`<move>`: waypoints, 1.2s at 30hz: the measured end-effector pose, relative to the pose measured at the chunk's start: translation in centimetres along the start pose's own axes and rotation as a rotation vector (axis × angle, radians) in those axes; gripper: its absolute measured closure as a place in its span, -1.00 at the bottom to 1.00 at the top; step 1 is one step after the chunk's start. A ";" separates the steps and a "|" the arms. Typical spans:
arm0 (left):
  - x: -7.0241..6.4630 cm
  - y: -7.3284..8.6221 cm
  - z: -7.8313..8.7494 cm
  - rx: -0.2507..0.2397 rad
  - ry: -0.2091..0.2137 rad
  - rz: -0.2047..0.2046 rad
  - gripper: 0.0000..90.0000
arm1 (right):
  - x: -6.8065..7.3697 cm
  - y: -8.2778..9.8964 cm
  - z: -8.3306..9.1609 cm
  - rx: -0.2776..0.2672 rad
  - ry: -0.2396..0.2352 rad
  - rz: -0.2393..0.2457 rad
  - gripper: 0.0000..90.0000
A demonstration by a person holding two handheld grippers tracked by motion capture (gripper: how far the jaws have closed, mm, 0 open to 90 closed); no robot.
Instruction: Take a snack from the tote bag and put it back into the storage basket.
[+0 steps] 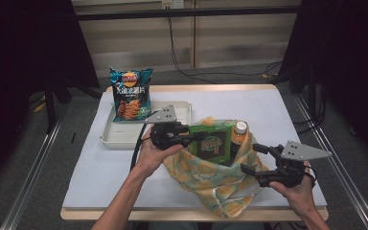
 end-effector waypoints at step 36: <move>2.4 -3.8 4.0 -0.077 -0.039 0.010 0.63 | -0.5 2.1 -0.4 0.017 0.005 -0.054 -0.99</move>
Point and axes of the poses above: each handheld gripper's, and its own axes: z roughly backward along the jaws, y roughly out of its underside, x roughly to its left, the point moved 8 cm from there along -z, roughly forward along the jaws, and after that the axes turned 9 degrees about x, right-handed, at the moved point
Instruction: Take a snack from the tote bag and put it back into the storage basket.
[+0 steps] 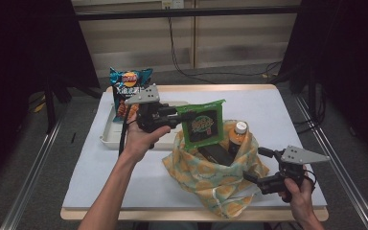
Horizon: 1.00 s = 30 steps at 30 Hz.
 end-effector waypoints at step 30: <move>3.3 -1.4 3.9 -0.046 -0.082 0.011 0.62 | 0.0 0.1 0.1 -0.001 -0.026 0.014 -0.99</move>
Point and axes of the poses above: each handheld gripper's, and its own axes: z roughly backward along the jaws, y roughly out of its underside, x roughly to its left, the point moved 8 cm from there along -z, roughly forward along the jaws, and after that the axes turned 9 degrees about x, right-handed, at the moved point
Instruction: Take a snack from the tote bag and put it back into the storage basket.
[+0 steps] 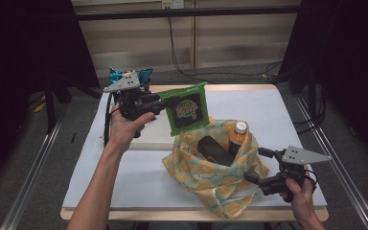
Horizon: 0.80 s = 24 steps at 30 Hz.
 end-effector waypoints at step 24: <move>7.3 2.9 0.2 0.050 -0.123 0.041 0.62 | -0.3 0.2 0.1 0.002 0.001 -0.015 -0.99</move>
Point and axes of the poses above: each handheld gripper's, and its own axes: z roughly backward along the jaws, y roughly out of its underside, x roughly to its left, the point moved 8 cm from there along -z, roughly forward along the jaws, and after that the axes turned 9 degrees about x, right-handed, at the moved point
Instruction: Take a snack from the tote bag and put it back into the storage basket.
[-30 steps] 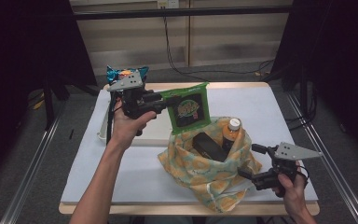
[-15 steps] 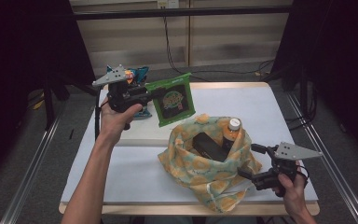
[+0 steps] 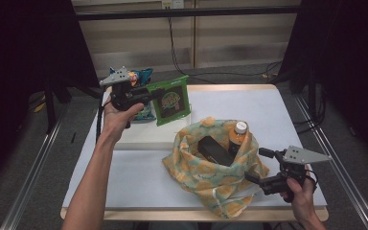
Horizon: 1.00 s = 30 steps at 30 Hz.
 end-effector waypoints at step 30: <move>7.1 5.2 -5.8 0.121 -0.088 0.122 0.62 | -0.1 0.5 0.0 0.006 -0.002 -0.003 -0.98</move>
Point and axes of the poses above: each handheld gripper's, and its own axes: z roughly backward along the jaws, y roughly out of its underside, x roughly to its left, the point moved 8 cm from there along -z, roughly forward along the jaws, and after that the axes turned 9 degrees about x, right-handed, at the moved point
